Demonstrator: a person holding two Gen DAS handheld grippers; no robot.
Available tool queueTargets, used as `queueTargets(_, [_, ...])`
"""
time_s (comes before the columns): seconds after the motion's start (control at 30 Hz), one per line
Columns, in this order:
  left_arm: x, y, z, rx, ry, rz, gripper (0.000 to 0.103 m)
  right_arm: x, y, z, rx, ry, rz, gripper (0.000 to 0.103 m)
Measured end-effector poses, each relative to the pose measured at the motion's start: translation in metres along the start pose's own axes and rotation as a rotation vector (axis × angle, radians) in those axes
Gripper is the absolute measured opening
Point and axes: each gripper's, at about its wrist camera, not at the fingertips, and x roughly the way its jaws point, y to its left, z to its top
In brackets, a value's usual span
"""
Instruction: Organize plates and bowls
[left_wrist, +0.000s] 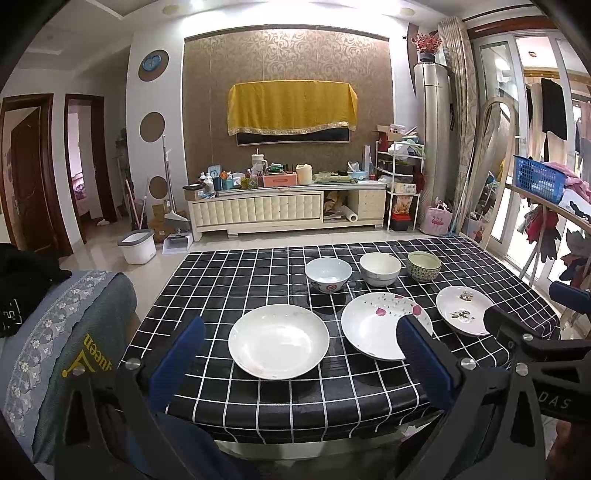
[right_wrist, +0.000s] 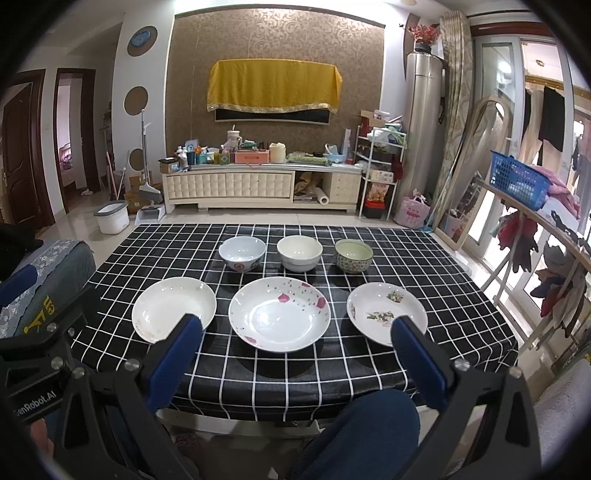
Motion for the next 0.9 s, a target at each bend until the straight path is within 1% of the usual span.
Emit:
queueTargets(0.33, [0.001, 0.0, 0.002, -0.003, 0.003, -0.004, 0.103, 0.0, -0.003, 0.003, -0.001, -0.001, -0.003, 0.103])
queueTargets(0.5, [0.011, 0.004, 0.01, -0.002, 0.035, -0.013, 0.103, 0.008, -0.006, 0.013, 0.027, 0.001, 0.023, 0.103])
queueTargets(0.63, [0.027, 0.013, 0.02, -0.022, 0.056, -0.005, 0.103, 0.023, -0.002, 0.026, 0.014, -0.008, 0.021, 0.103])
queueTargets(0.8, [0.057, 0.032, 0.035, -0.057, 0.09, 0.019, 0.103, 0.049, 0.013, 0.046, -0.02, -0.018, 0.033, 0.103])
queueTargets(0.9, [0.077, 0.045, 0.044, -0.073, 0.112, 0.031, 0.103, 0.071, 0.024, 0.058, -0.028, -0.002, 0.07, 0.103])
